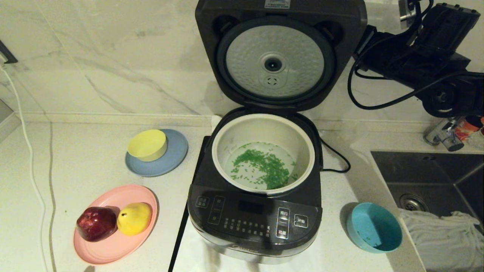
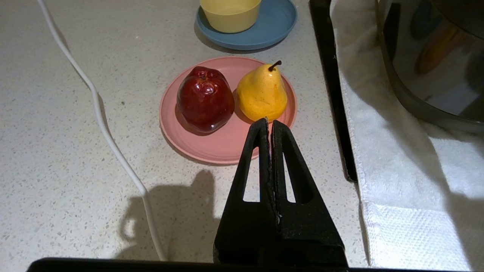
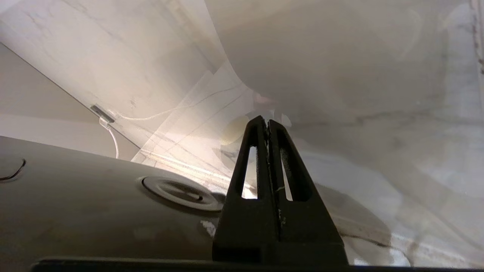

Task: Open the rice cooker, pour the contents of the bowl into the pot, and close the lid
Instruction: Close the rice cooker

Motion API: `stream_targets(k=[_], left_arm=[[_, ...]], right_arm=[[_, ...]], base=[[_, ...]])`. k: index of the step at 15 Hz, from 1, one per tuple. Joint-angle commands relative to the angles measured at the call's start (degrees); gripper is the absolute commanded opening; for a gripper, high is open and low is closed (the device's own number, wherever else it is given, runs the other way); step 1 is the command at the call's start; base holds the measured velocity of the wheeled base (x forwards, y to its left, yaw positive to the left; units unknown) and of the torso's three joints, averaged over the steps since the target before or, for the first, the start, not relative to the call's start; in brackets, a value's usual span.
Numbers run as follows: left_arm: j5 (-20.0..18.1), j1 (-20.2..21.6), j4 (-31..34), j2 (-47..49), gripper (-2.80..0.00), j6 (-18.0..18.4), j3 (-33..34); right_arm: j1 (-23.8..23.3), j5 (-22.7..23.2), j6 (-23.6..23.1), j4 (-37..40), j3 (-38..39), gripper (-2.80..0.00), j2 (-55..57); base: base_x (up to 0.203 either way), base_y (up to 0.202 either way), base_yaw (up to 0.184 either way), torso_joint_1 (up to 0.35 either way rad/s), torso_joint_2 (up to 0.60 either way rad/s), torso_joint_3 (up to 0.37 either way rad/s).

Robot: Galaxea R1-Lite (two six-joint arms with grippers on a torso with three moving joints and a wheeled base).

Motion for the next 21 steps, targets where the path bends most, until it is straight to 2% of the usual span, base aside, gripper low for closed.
stream_targets(k=[1, 11, 15, 21], left_arm=[[0.0, 0.0, 0.0, -0.1, -2.8, 0.0, 0.5], [0.0, 0.0, 0.0, -0.1, -2.8, 0.0, 0.5], [0.0, 0.0, 0.0, -0.1, -2.8, 0.1, 0.5], [0.0, 0.0, 0.0, -0.1, -2.8, 0.1, 0.5]], right_arm=[[0.1, 0.1, 0.2, -0.2, -1.8, -2.8, 1.8], [1.1, 0.5, -0.5, -0.3, -2.1, -2.8, 2.0], [2.6, 1.5, 0.0, -0.2, 4.5, -2.8, -2.4], [7.3, 2.3, 0.0, 0.5, 14.3, -2.8, -10.0]], base=[[0.0, 0.0, 0.0, 0.0, 0.0, 0.0], [0.0, 0.0, 0.0, 0.0, 0.0, 0.0], [0.0, 0.0, 0.0, 0.0, 0.0, 0.0], [0.0, 0.0, 0.0, 0.0, 0.0, 0.0]])
